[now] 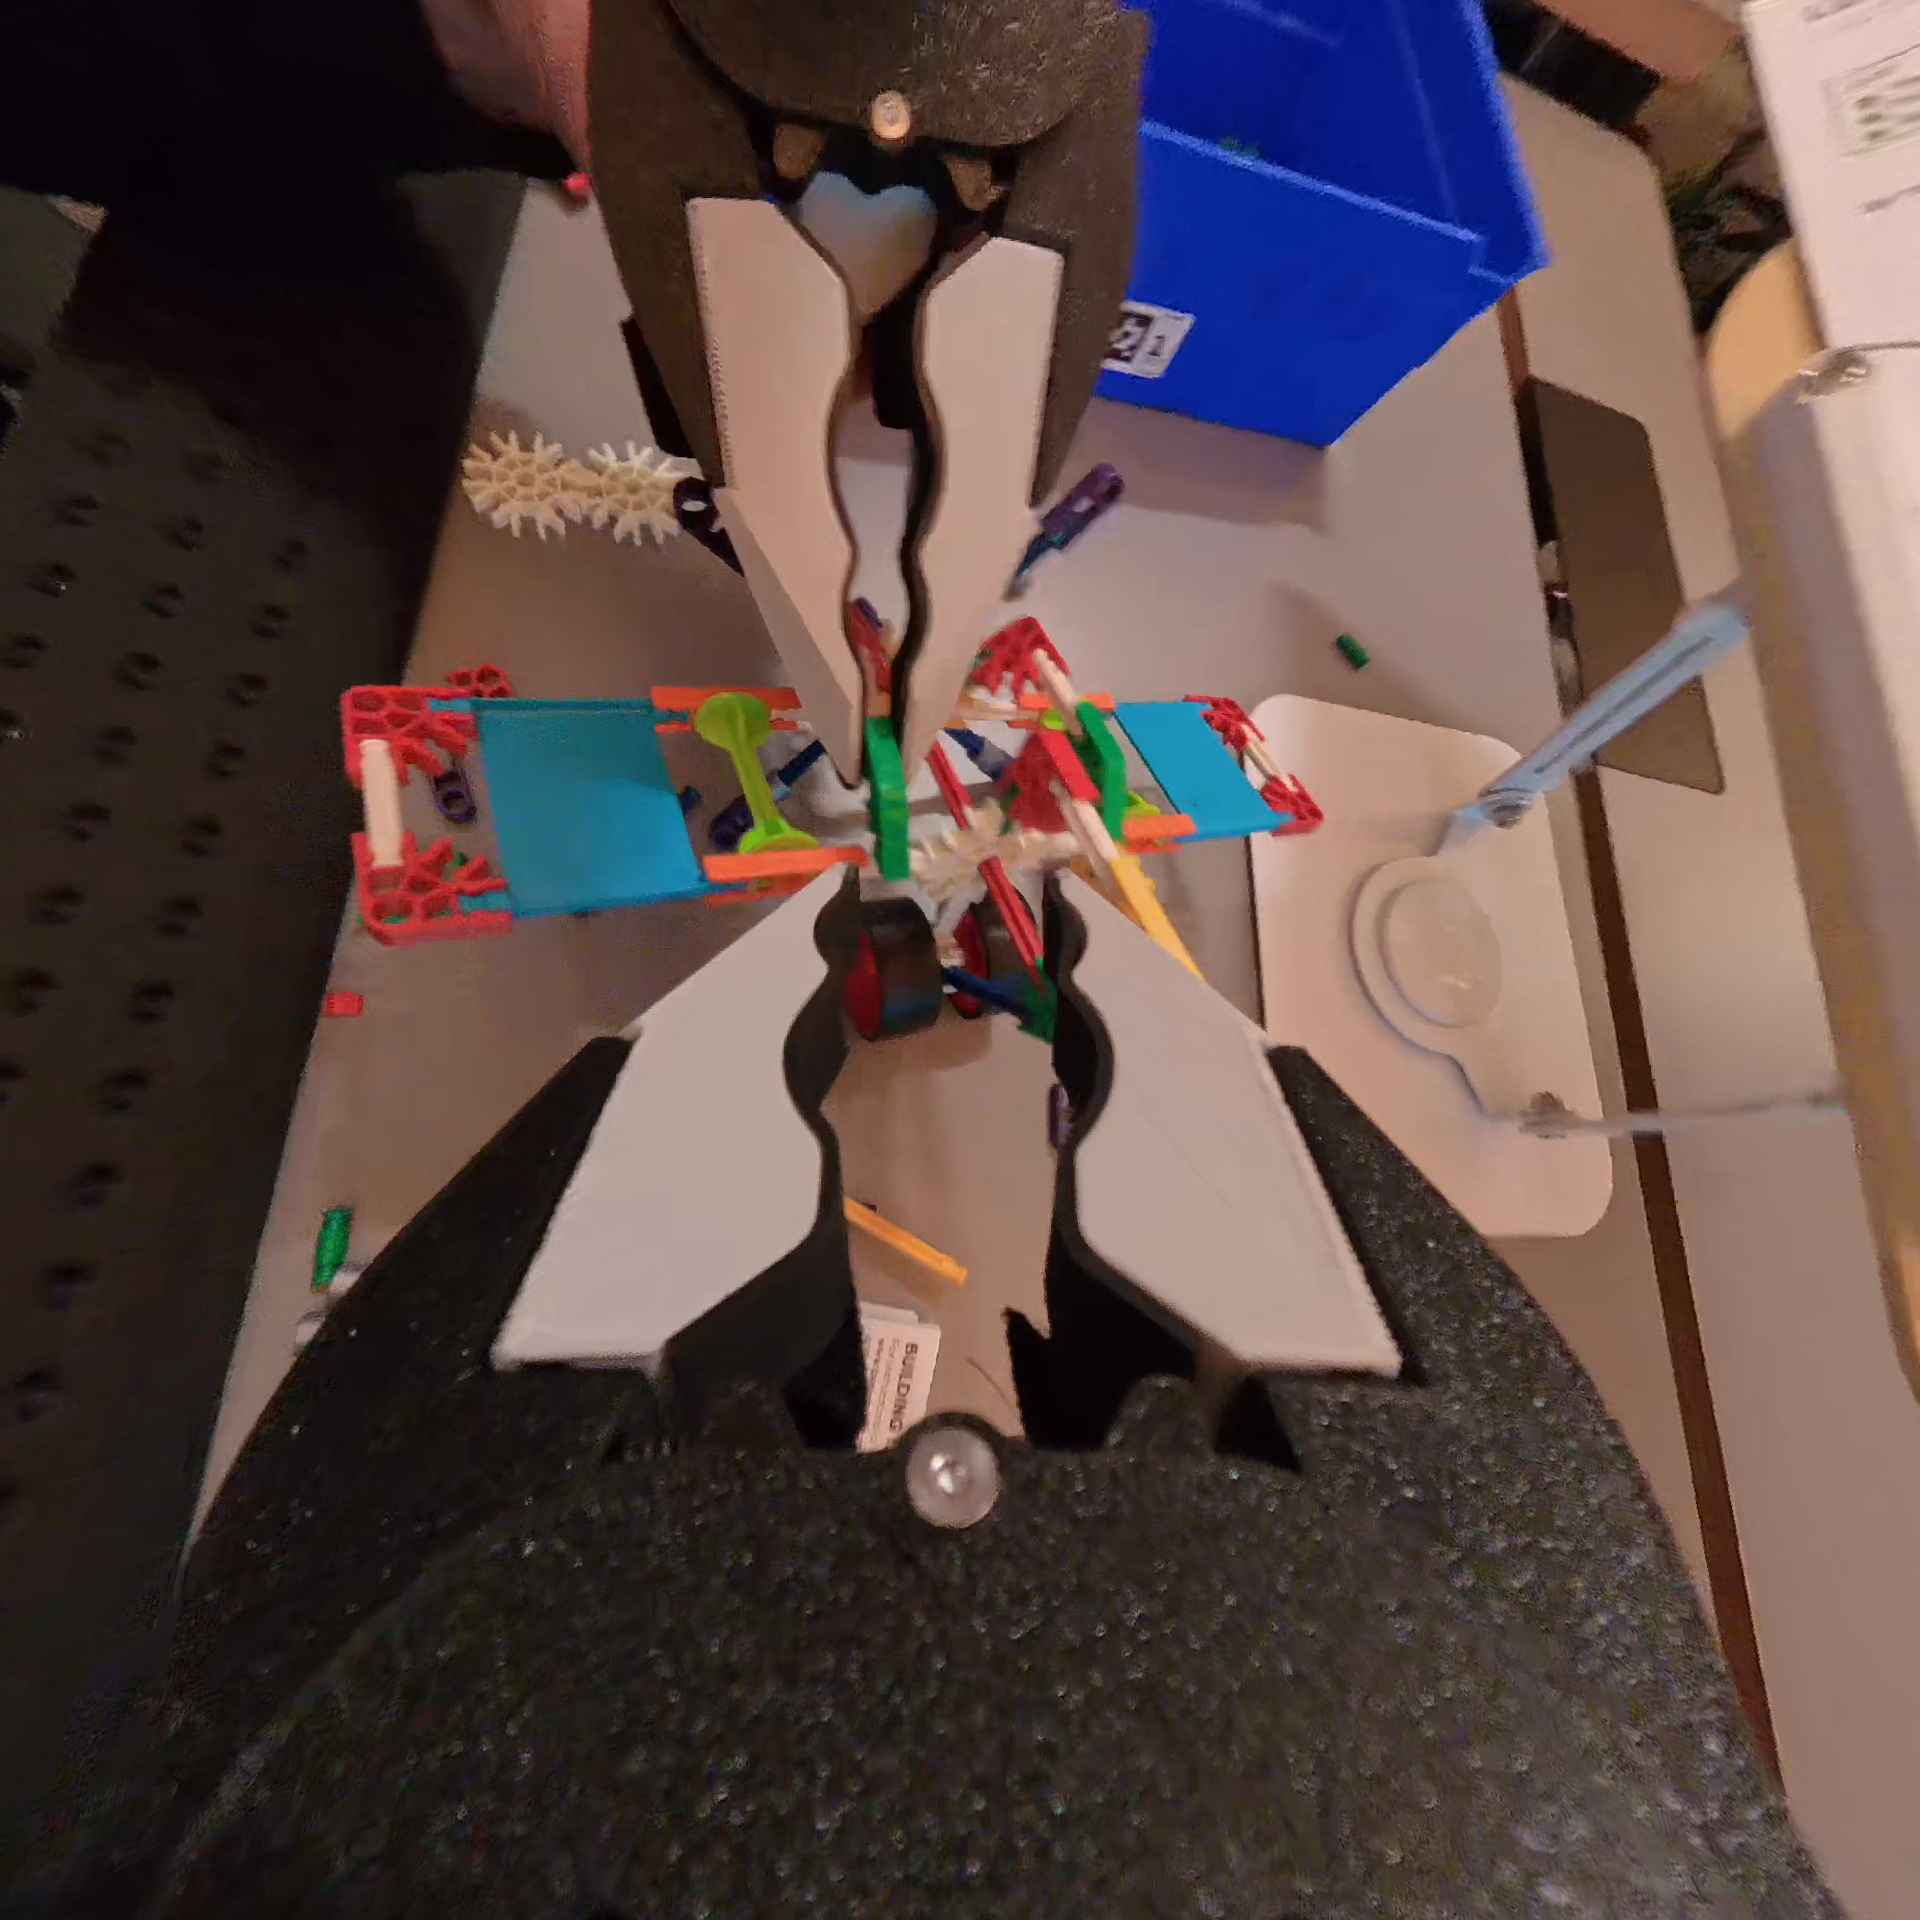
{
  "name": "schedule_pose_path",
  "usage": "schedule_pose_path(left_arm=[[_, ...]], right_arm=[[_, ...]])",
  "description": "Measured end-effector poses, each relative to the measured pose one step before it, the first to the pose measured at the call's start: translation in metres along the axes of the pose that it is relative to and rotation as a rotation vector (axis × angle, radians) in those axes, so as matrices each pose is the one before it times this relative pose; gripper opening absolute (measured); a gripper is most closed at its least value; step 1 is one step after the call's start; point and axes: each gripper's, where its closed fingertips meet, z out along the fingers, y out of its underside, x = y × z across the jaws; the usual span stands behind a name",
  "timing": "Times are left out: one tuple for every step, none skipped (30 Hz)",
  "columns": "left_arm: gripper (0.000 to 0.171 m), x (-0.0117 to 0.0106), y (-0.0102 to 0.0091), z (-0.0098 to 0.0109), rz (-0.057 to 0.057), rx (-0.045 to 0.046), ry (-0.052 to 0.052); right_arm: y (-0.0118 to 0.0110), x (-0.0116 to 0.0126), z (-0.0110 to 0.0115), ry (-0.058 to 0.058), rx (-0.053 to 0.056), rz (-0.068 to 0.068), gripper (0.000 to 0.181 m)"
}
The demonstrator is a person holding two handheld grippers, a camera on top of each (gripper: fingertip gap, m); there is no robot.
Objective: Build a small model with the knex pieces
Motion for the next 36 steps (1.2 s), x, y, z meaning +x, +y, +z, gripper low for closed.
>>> schedule_pose_path(left_arm=[[0.006, -0.00004, 0.00022, -0.00139, 0.0063, 0.00371, 0.0020], [0.006, -0.00152, -0.00028, -0.00107, -0.0061, 0.00683, -0.0017], [0.006, -0.00176, -0.00026, -0.00106, -0.0094, 0.00692, 0.0002], [0.009, -0.00207, -0.00009, -0.00115, -0.0081, 0.00683, -0.0018], [0.013, -0.00151, 0.00059, -0.00165, -0.0068, 0.00261, -0.0014], [0.017, -0.00131, -0.00052, -0.00227, -0.0042, 0.01022, -0.0047], [0.017, 0.00106, -0.00165, -0.00266, -0.0027, 0.01396, 0.0071], [0.019, 0.00042, -0.00105, -0.00271, -0.0042, 0.00698, 0.0012], [0.022, -0.00105, -0.00047, -0.00233, -0.0046, 0.00133, -0.0072], [0.023, -0.00178, -0.00009, -0.00217, -0.0009, -0.00053, -0.0147], [0.023, -0.00068, -0.00004, -0.00235, -0.0009, 0.00012, -0.0101], [0.023, 0.00162, -0.00007, -0.00241, -0.0051, -0.00064, 0.0024], [0.024, 0.00056, 0.00068, -0.00250, -0.0035, -0.00454, -0.0082], [0.025, -0.00106, 0.00076, -0.00292, 0.0016, -0.00392, -0.0223], [0.029, 0.00093, -0.00041, -0.00300, -0.0008, 0.00444, -0.0088], [0.030, 0.00175, -0.00047, -0.00349, -0.0043, 0.00481, -0.0043], [0.031, 0.00056, -0.00056, -0.00400, -0.0007, 0.00480, -0.0164], [0.033, 0.00282, -0.00062, -0.00388, 0.0009, 0.00574, -0.0063], [0.035, 0.00304, 0.00026, -0.00364, 0.0018, 0.00000, -0.0066], [0.036, 0.00130, 0.00069, -0.00373, 0.0048, 0.00002, -0.0217], [0.037, 0.00326, 0.00098, -0.00371, 0.0002, 0.00167, -0.0087], [0.039, 0.00500, 0.00105, -0.00323, -0.0028, 0.00207, 0.0019], [0.042, 0.00307, 0.00213, -0.00313, -0.0024, -0.00245, -0.0114], [0.044, 0.00126, 0.00275, -0.00315, -0.0025, -0.00511, -0.0228], [0.045, 0.00146, 0.00220, -0.00299, -0.0031, -0.00036, -0.0200], [0.046, 0.00277, 0.00034, -0.00301, -0.0024, 0.01407, -0.0115], [0.046, 0.00424, -0.00053, -0.00266, -0.0060, 0.02039, 0.0003], [0.046, 0.00212, 0.00105, -0.00175, -0.0104, 0.00883, -0.0079], [0.046, -0.00002, 0.00397, -0.00070, -0.0056, -0.00756, -0.0181], [0.046, -0.00055, 0.00579, 0.00031, -0.0053, -0.01755, -0.0162], [0.046, -0.00175, 0.00546, 0.00106, -0.0062, -0.01512, -0.0190], [0.046, -0.00133, 0.00400, 0.00185, -0.0064, -0.00537, -0.0124], [0.046, 0.00123, 0.00335, 0.00213, -0.0067, -0.00057, 0.0049], [0.046, -0.00039, 0.00237, 0.00130, -0.0011, 0.00355, -0.0071], [0.045, -0.00272, 0.00094, 0.00049, 0.0035, 0.01363, -0.0238], [0.045, -0.00199, 0.00064, 0.00070, -0.0026, 0.01428, -0.0150]], right_arm=[[0.00208, 0.00214, -0.00598, 0.0186, 0.0033, 0.0143, 0.035], [0.00120, 0.00158, -0.00617, 0.0183, 0.0118, 0.0078, 0.035], [-0.00009, 0.00214, -0.00700, 0.0208, 0.0225, 0.0113, 0.035], [0.00001, 0.00306, -0.00754, 0.0219, 0.0234, 0.0218, 0.034], [0.00066, 0.00346, -0.00749, 0.0230, 0.0216, 0.0229, 0.034], [0.00164, 0.00250, -0.00684, 0.0179, 0.0159, 0.0160, 0.033], [0.00254, 0.00271, -0.00650, 0.0208, 0.0104, 0.0081, 0.033], [0.00364, 0.00367, -0.00653, 0.0239, 0.0047, 0.0084, 0.033], [0.00405, 0.00376, -0.00646, 0.0197, 0.0030, 0.0133, 0.033], [0.00360, 0.00327, -0.00647, 0.0157, 0.0058, 0.0142, 0.033], [0.00335, 0.00331, -0.00695, 0.0161, 0.0069, 0.0125, 0.033], [0.00292, 0.00335, -0.00715, 0.0157, 0.0068, 0.0132, 0.033], [0.00275, 0.00297, -0.00731, 0.0128, 0.0059, 0.0142, 0.033], [0.00314, 0.00275, -0.00711, 0.0115, 0.0022, 0.0101, 0.033], [0.00382, 0.00289, -0.00710, 0.0146, -0.0027, 0.0046, 0.033], [0.00444, 0.00317, -0.00679, 0.0162, -0.0057, 0.0045, 0.033], [0.00478, 0.00332, -0.00618, 0.0151, -0.0080, 0.0075, 0.033], [0.00516, 0.00358, -0.00553, 0.0154, -0.0081, 0.0085, 0.033], [0.00527, 0.00274, -0.00460, 0.0093, -0.0065, 0.0098, 0.033], [0.00599, 0.00058, -0.00330, -0.0028, -0.0092, 0.0100, 0.033], [0.00710, 0.00013, -0.00223, -0.0021, -0.0136, 0.0043, 0.033], [0.00768, 0.00129, -0.00119, 0.0054, -0.0160, 0.0051, 0.033], [0.00751, 0.00103, -0.00010, 0.0031, -0.0162, 0.0112, 0.033], [0.00676, 0.00087, 0.00030, 0.0032, -0.0132, 0.0088, 0.034], [0.00543, 0.00107, 0.00025, 0.0060, -0.0067, 0.0056, 0.034], [0.00367, 0.00019, 0.00014, 0.0004, 0.0000, 0.0082, 0.034], [0.00293, -0.00022, -0.00003, -0.0031, 0.0013, 0.0085, 0.034], [0.00313, 0.00099, -0.00029, 0.0042, -0.0020, 0.0046, 0.034], [0.00258, 0.00223, -0.00065, 0.0095, -0.0014, 0.0042, 0.034], [0.00176, 0.00147, -0.00044, 0.0026, 0.0021, 0.0077, 0.034], [0.00117, 0.00039, -0.00001, -0.0035, 0.0043, 0.0064, 0.034], [0.00128, 0.00066, 0.00024, -0.0001, 0.0049, 0.0021, 0.034], [0.00089, 0.00137, 0.00037, 0.0039, 0.0072, 0.0022, 0.034], [0.00069, 0.00121, 0.00055, 0.0026, 0.0099, 0.0058, 0.034], [0.00126, 0.00075, 0.00078, -0.0006, 0.0079, 0.0087, 0.034], [0.00120, 0.00106, 0.00113, 0.0035, 0.0067, 0.0071, 0.034]])
